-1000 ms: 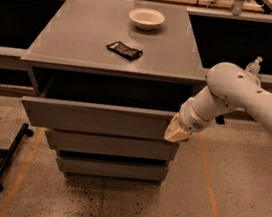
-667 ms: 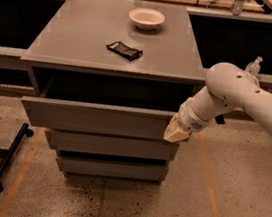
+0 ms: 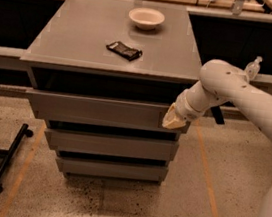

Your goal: Close top drawer

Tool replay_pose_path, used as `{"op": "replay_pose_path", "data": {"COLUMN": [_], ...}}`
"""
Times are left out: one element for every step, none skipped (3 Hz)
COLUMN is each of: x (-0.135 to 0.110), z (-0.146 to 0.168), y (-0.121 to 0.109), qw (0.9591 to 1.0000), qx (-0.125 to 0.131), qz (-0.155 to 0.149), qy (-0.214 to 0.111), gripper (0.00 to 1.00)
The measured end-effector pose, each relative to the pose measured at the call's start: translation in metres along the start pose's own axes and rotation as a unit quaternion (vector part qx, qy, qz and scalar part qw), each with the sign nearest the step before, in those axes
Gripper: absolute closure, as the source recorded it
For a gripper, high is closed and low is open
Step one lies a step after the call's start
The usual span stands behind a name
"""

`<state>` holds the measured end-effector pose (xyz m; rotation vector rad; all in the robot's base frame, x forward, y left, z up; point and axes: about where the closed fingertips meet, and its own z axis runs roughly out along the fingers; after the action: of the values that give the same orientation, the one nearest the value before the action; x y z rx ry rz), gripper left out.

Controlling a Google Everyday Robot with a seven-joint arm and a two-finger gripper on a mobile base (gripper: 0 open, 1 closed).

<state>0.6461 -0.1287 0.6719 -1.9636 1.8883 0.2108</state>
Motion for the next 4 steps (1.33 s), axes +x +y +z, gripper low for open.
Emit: {"op": "replay_pose_path", "data": {"x": [-0.0004,-0.0005,-0.0008,-0.0013], "z": [0.0026,0.0048,0.0072,0.0096], "y": [0.0009,0.0019,0.0029,0.0038], "qw": [1.0000,1.0000,1.0000,1.0000], "qx": [-0.002,-0.004,-0.007,-0.009], "qz": [0.000,0.000,-0.001,-0.001], "qy": [0.000,-0.001,-0.001,-0.001], "gripper": [0.82,0.59,0.35,0.12]}}
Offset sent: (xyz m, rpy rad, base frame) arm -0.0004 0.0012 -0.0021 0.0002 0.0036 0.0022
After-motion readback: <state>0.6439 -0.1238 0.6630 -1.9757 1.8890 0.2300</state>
